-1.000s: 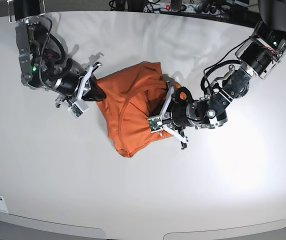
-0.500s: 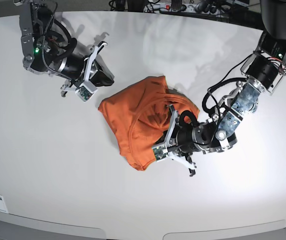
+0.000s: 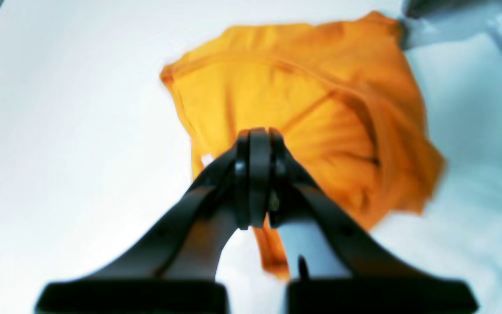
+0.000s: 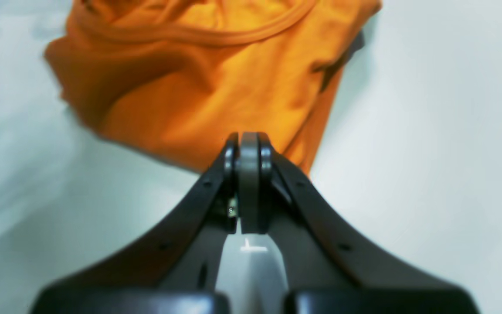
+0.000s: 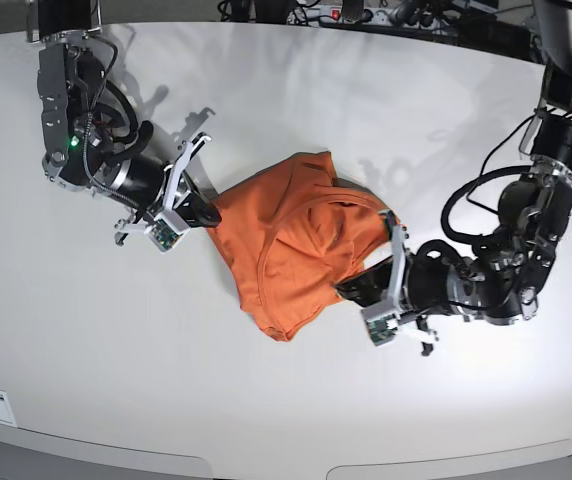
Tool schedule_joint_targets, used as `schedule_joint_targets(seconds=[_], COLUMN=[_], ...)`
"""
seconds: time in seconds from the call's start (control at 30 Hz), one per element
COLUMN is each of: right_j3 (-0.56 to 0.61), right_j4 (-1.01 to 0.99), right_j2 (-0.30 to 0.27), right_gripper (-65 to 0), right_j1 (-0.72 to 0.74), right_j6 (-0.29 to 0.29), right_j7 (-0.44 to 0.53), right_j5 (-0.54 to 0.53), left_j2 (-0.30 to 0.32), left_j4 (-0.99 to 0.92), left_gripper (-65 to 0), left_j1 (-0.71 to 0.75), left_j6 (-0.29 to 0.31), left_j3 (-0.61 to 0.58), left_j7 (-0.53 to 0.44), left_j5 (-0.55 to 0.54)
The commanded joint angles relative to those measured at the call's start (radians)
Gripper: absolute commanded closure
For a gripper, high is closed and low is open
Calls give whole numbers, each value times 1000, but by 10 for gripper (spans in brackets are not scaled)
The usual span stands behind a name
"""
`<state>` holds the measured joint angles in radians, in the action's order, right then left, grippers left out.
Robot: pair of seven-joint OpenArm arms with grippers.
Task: Fold the T-shirt properly
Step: 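Release the bundle and withdraw both grippers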
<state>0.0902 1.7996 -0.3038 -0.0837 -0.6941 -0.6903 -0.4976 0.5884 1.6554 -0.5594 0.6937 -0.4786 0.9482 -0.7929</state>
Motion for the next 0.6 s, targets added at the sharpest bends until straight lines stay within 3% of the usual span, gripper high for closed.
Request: schedule_joint_targets(seconds=[0.0, 0.27, 0.4, 0.57], right_j3=[-5, -5, -5, -5], right_j4=[-8, -124, -124, -124], right_j2=[-9, -9, -9, -9], right_gripper=[0, 0, 0, 0], right_j1=[32, 117, 117, 117], right_j6=[-4, -4, -4, -4], right_j7=[25, 24, 24, 24], right_j5=[-15, -29, -29, -29], left_j2=[20, 63, 53, -11], left_j4=[14, 14, 14, 14], left_gripper=[0, 0, 0, 0], left_j1=[-8, 206, 317, 449], left_j6=[4, 4, -38, -88], left_j3=[39, 294, 414, 543], left_j7=[-2, 108, 105, 100], left_j5=[-55, -294, -274, -227])
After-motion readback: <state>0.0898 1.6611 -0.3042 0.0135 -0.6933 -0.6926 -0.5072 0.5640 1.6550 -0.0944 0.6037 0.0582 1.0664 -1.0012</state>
